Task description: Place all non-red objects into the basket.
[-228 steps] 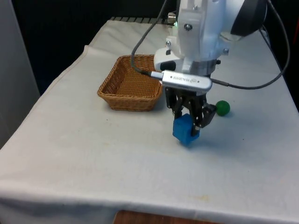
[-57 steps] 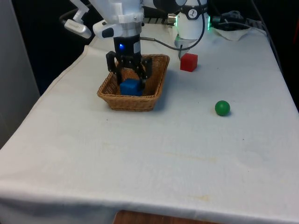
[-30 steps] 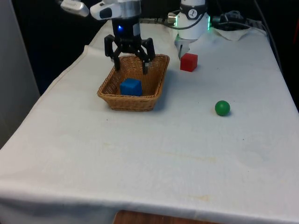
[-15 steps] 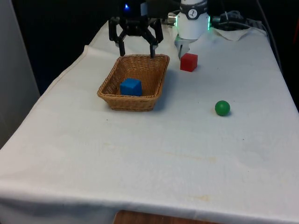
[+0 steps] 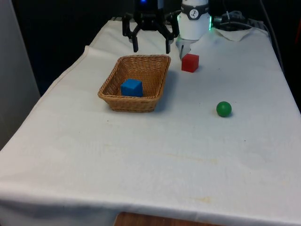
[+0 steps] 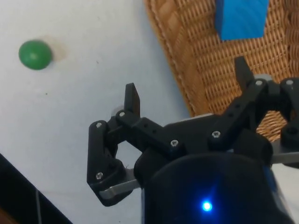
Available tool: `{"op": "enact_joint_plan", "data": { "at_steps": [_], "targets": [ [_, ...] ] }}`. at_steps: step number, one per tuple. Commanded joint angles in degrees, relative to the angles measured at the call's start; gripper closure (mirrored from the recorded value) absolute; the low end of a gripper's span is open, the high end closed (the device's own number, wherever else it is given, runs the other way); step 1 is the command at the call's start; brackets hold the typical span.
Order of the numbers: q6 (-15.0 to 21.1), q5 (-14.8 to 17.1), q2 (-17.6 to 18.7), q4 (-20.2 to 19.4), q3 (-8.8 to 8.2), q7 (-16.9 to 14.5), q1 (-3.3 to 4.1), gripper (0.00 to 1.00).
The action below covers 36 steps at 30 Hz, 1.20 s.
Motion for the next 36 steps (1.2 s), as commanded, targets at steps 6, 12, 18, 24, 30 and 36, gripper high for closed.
{"op": "enact_joint_plan", "data": {
  "at_steps": [6, 12, 18, 24, 30, 36],
  "targets": [
    [0.06, -2.98, -0.97, -0.40, 1.95, 3.95, 0.74, 0.00],
    [0.06, -4.13, -1.38, -0.40, 3.67, 5.79, 1.03, 0.00],
    [0.11, -5.16, -1.55, -0.46, 5.27, 7.45, 1.15, 0.00],
    [0.69, -5.73, -1.15, -0.57, 7.79, 9.63, 1.32, 0.00],
    [1.43, -5.73, -0.46, -0.92, 9.80, 11.12, 1.43, 0.00],
    [1.95, -5.67, 0.29, -0.86, 11.57, 12.55, 1.60, 0.00]
  ]
}}
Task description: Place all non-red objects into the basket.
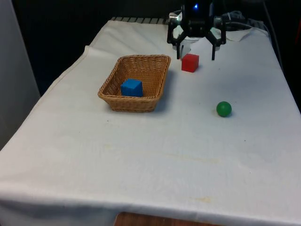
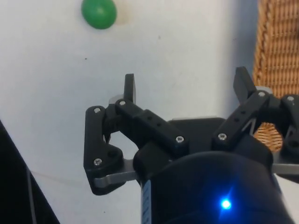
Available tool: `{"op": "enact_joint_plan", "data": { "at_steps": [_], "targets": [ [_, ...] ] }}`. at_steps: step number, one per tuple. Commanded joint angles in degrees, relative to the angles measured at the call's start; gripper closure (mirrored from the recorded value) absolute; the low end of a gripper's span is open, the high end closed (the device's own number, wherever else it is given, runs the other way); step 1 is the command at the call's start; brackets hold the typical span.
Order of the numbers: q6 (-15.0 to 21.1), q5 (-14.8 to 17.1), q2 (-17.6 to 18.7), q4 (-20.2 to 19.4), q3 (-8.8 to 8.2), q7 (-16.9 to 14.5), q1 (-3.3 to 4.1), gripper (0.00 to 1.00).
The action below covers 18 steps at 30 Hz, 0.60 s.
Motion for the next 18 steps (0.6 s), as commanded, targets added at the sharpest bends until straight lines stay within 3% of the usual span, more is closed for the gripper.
{"op": "enact_joint_plan", "data": {
  "at_steps": [1, 7, 8, 9, 12, 15, 18],
  "targets": [
    [0.57, -0.52, 0.29, -0.06, 0.17, 1.03, 0.46, 0.00],
    [0.80, -0.40, 1.09, 0.11, 2.52, 2.58, 0.57, 0.00],
    [0.34, 0.00, 0.86, 0.11, 2.75, 2.01, 0.17, 0.00],
    [0.92, -0.34, 1.32, 0.29, 2.92, 2.86, 0.57, 0.00],
    [1.20, -0.23, 2.12, 0.74, 4.01, 3.38, 0.57, 0.00],
    [1.26, 0.00, 2.06, 0.57, 4.58, 3.15, 0.23, 0.00],
    [1.55, -0.06, 4.53, 2.75, 5.84, 4.13, 0.46, 0.00]
  ]
}}
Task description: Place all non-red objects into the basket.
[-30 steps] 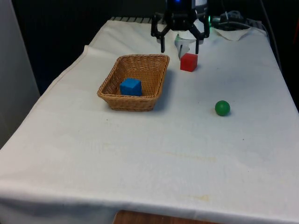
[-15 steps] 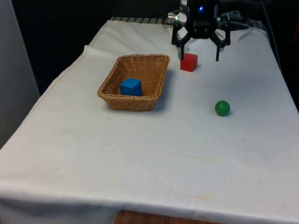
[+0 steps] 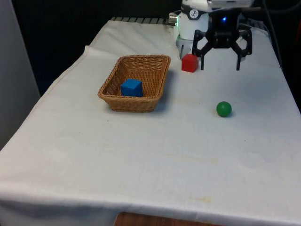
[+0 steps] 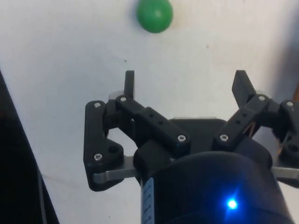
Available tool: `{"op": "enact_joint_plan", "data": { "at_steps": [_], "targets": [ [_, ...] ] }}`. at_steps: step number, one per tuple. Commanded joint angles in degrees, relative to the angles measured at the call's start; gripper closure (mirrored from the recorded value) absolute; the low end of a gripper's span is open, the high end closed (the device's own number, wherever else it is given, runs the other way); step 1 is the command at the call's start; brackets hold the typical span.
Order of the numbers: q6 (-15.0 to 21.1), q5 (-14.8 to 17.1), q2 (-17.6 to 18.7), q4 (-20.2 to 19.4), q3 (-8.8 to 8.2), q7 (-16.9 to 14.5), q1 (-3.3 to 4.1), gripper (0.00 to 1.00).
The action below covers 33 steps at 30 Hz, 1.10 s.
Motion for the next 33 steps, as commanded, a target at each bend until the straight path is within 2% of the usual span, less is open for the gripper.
{"op": "enact_joint_plan", "data": {
  "at_steps": [1, 5, 6, 7, 8, 14, 15, 17, 22, 23, 24, 29, 30, 31, 33],
  "targets": [
    [0.11, -0.06, 0.97, 0.86, 0.34, 0.46, 0.23, 0.00],
    [0.29, -0.06, 2.81, 2.52, 1.66, 1.09, 0.29, 0.00],
    [0.00, 0.00, 2.52, 2.35, 1.60, 0.69, 0.00, 0.00],
    [0.34, -0.06, 3.09, 2.69, 1.95, 1.26, 0.34, 0.00],
    [0.40, -0.11, 3.38, 2.81, 2.18, 1.38, 0.34, 0.00],
    [1.72, 0.57, 5.16, 3.09, 4.01, 1.49, 0.00, 0.00],
    [1.09, 0.06, 4.70, 2.98, 3.78, 1.49, 0.00, 0.00],
    [2.23, 1.03, 5.79, 3.21, 4.35, 1.26, -0.11, 0.00],
    [4.24, 2.01, 8.77, 4.07, 4.58, -0.17, -0.92, 0.00],
    [4.18, 1.03, 8.48, 3.78, 4.01, 0.74, -0.29, 0.00],
    [4.47, 2.12, 9.22, 4.30, 4.58, -0.46, -1.09, 0.00],
    [5.50, 3.84, 11.52, 4.98, 4.30, -2.46, -1.43, 0.00],
    [4.81, 2.98, 11.17, 5.04, 3.72, -1.78, -0.97, 0.00],
    [5.73, 4.01, 11.80, 4.98, 4.30, -2.69, -1.43, 0.00],
    [6.30, 4.41, 12.61, 4.98, 4.53, -2.98, -1.55, 0.00]
  ]
}}
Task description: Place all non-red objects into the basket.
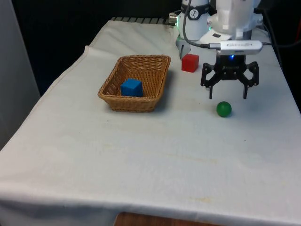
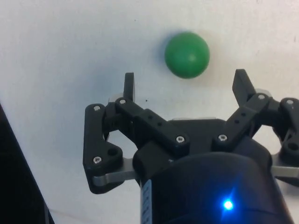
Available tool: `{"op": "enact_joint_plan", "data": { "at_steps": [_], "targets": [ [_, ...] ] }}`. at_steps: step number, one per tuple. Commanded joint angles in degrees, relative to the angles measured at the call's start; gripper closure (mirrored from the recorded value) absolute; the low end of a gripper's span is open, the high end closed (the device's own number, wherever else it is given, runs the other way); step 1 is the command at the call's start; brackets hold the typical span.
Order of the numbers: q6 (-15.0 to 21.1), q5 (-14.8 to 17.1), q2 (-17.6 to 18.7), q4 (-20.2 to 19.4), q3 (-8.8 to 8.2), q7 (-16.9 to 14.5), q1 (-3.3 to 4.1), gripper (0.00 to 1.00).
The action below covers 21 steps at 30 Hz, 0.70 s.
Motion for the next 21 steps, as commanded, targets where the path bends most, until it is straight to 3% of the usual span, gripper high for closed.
{"op": "enact_joint_plan", "data": {
  "at_steps": [1, 5, 6, 7, 9, 15, 16, 17, 21],
  "targets": [
    [0.92, 1.26, 0.57, 0.00, 0.80, -0.92, -0.57, 0.00],
    [1.72, 2.41, 1.66, 0.06, 1.03, -1.78, -0.69, 0.00],
    [1.09, 1.20, 1.32, 0.00, 0.11, -0.80, 0.00, 0.00],
    [1.89, 2.75, 1.89, 0.11, 1.09, -2.01, -0.69, 0.00],
    [2.46, 3.15, 2.52, 0.17, 0.92, -2.41, -0.40, 0.00],
    [3.61, 3.04, 3.67, 0.23, 0.86, -2.92, -0.46, 0.00],
    [3.15, 2.35, 3.55, 0.17, 0.29, -2.23, 0.00, 0.00],
    [3.67, 2.98, 3.72, 0.17, 0.80, -2.98, -0.46, 0.00],
    [4.07, 3.04, 4.30, 0.29, 0.86, -3.32, -0.46, 0.00]
  ]
}}
